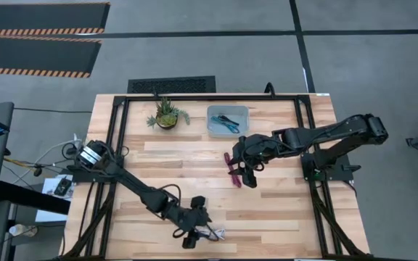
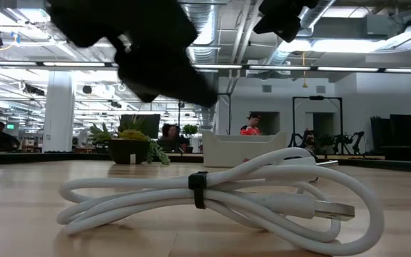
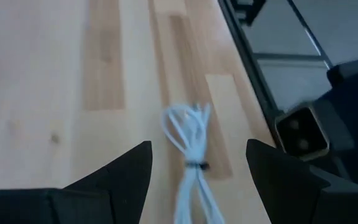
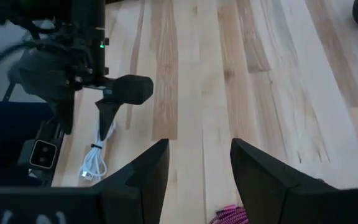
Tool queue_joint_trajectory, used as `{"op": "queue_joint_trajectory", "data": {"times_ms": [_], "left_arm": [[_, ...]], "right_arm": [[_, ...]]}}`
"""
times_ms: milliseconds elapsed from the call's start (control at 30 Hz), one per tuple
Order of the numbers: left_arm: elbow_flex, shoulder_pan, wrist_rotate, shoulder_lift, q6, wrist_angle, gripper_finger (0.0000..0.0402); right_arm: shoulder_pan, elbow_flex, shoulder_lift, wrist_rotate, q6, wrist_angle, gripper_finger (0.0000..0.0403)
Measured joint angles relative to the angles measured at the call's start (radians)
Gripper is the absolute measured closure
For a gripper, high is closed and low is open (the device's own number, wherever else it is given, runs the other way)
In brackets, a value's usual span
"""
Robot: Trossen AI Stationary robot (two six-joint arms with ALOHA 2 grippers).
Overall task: Pick and place USB-C Cables
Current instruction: Put the white charger cable into the white bin
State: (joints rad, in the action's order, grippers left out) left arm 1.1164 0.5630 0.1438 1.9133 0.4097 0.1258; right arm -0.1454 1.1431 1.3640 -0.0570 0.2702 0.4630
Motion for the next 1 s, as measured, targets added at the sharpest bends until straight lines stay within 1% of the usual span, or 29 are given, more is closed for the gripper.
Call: {"op": "queue_joint_trajectory", "data": {"times_ms": [67,233,300,400,467,533,667,733,800,1000], "left_arm": [[-0.003,0.013,-0.002,0.008,0.018,-0.014,0.0152],[0.001,0.035,0.009,0.035,0.045,0.055,0.0152],[0.002,0.036,-0.011,0.064,0.062,0.076,0.0152],[-0.001,0.026,-0.099,0.111,0.101,0.142,0.0152],[-0.001,0.015,-0.148,0.120,0.109,0.184,0.0152],[0.000,0.010,-0.150,0.120,0.109,0.206,0.0152],[0.000,0.020,-0.076,0.119,0.089,0.154,0.0152],[0.001,0.027,-0.023,0.119,0.088,0.085,0.0152],[0.000,0.032,0.008,0.119,0.086,0.013,0.0152],[0.000,0.068,0.085,0.118,0.098,0.005,0.0152]], "right_arm": [[-0.004,0.000,0.000,0.001,0.017,-0.001,0.0208],[-0.006,0.000,0.000,0.000,0.018,-0.012,0.0208],[-0.005,0.000,0.000,0.001,0.020,-0.012,0.0207],[-0.004,0.000,0.000,0.001,0.020,-0.025,0.0207],[-0.004,0.000,0.000,0.001,0.020,-0.029,0.0208],[-0.004,0.000,0.000,0.001,0.020,-0.033,0.0209],[-0.005,0.000,0.000,0.001,0.020,-0.032,0.0211],[-0.009,0.000,0.000,0.001,0.020,-0.031,0.0211],[-0.013,0.000,0.000,0.001,0.020,-0.031,0.0210],[-0.026,0.000,0.000,0.002,0.057,-0.034,0.0212]]}}
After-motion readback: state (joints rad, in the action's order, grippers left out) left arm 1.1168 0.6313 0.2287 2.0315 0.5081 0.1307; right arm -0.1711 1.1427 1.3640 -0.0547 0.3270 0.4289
